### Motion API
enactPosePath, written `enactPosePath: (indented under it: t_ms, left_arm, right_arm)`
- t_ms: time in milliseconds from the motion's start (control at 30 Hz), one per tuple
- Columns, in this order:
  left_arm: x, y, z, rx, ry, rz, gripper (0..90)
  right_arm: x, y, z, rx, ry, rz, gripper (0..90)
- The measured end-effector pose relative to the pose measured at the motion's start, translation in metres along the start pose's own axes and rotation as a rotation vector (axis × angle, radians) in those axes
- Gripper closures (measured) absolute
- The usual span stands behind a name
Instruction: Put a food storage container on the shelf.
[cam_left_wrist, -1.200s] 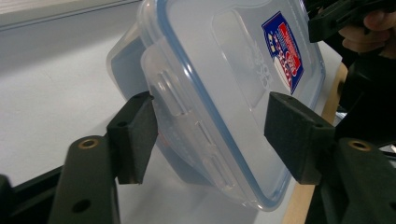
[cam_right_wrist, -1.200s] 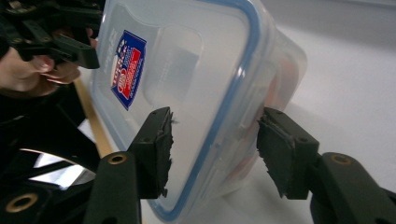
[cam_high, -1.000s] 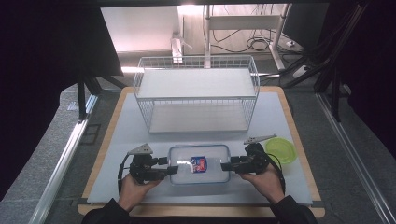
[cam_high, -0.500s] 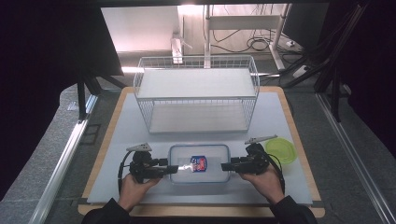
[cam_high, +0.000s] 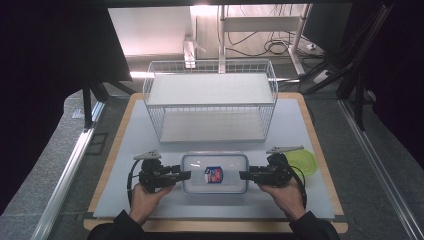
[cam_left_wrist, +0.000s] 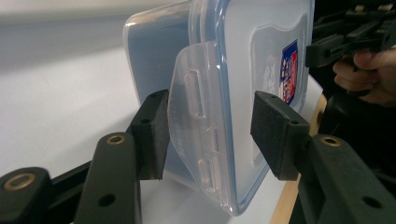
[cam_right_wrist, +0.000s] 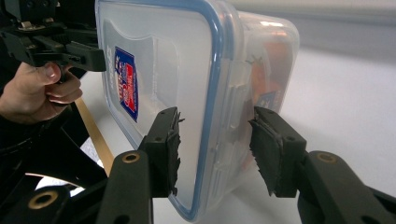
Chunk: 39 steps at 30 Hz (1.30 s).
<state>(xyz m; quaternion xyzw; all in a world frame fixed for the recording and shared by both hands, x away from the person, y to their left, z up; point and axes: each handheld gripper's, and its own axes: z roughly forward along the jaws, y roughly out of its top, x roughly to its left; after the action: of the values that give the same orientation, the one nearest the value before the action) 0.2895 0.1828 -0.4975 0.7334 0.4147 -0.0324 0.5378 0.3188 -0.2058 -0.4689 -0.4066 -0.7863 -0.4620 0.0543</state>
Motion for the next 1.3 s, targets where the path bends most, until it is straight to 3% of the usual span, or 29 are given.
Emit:
enactPosePath:
  t_ms: [367, 700, 900, 1067, 1300]
  left_arm:
    - [-0.006, 0.026, -0.018, -0.032, 0.014, 0.054, 50.2]
    - [-0.012, 0.058, -0.027, -0.048, 0.024, 0.086, 50.2]
    - [-0.011, 0.073, -0.029, -0.051, 0.028, 0.086, 50.2]
    - [-0.010, 0.088, -0.036, -0.078, 0.026, 0.078, 50.4]
    - [-0.012, 0.112, -0.045, -0.101, 0.036, 0.105, 50.5]
  right_arm:
    - [0.011, 0.028, -0.008, -0.057, 0.017, -0.057, 53.6]
    - [0.012, 0.053, -0.017, -0.094, 0.031, -0.063, 53.6]
    - [0.012, 0.065, -0.019, -0.107, 0.030, -0.069, 53.7]
    - [0.016, 0.088, -0.023, -0.127, 0.033, -0.084, 53.8]
    - [0.019, 0.111, -0.028, -0.168, 0.042, -0.093, 53.8]
